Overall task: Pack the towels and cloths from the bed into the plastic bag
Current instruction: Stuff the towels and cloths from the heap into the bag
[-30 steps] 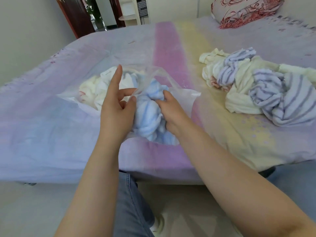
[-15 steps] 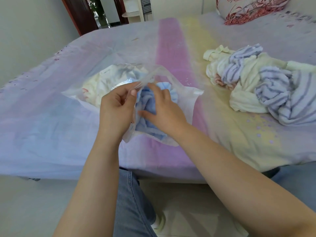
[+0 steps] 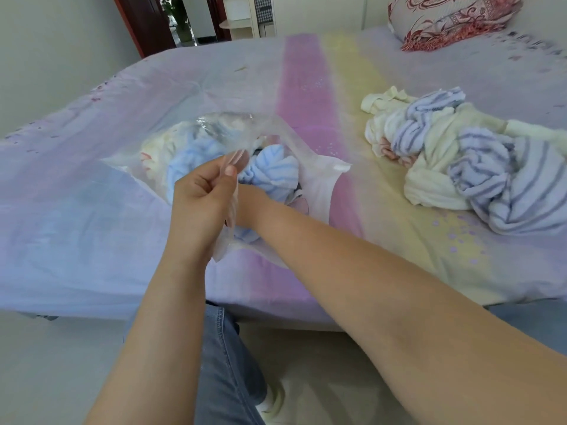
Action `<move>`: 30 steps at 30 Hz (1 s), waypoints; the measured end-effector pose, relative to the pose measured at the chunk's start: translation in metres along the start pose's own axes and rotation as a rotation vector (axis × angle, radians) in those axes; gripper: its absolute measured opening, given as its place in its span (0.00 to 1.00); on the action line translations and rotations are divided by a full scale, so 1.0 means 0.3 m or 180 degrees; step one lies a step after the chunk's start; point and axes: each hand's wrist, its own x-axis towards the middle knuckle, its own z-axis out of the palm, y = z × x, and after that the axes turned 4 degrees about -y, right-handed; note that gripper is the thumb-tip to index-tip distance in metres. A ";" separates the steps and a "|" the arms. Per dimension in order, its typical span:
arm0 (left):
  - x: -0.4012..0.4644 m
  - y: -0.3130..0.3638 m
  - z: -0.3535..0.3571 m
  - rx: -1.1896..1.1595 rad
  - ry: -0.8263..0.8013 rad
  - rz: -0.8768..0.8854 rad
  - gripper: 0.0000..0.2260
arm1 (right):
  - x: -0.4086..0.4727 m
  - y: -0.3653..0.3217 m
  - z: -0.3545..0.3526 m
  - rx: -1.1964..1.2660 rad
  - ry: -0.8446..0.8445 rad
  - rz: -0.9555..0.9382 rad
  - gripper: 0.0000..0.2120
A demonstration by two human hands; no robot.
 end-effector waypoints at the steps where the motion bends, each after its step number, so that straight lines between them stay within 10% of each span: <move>1: -0.001 -0.001 0.004 -0.0003 -0.0007 -0.0003 0.12 | 0.001 -0.001 0.007 0.0280 -0.0073 -0.0063 0.15; 8: 0.003 -0.014 0.060 0.0052 -0.0026 -0.0017 0.12 | -0.300 0.065 -0.058 0.1678 0.0395 -0.0012 0.09; 16: -0.002 -0.030 0.110 0.0074 -0.0013 0.0032 0.15 | -0.635 0.402 -0.153 0.0225 0.3739 0.2086 0.20; 21: -0.013 -0.024 0.117 0.0200 -0.0063 0.0029 0.12 | -0.716 0.636 -0.139 0.0571 0.2224 0.3782 0.42; 30: -0.018 -0.030 0.142 0.0145 0.0005 -0.0016 0.13 | -0.724 0.408 -0.114 0.1141 0.1838 0.2725 0.13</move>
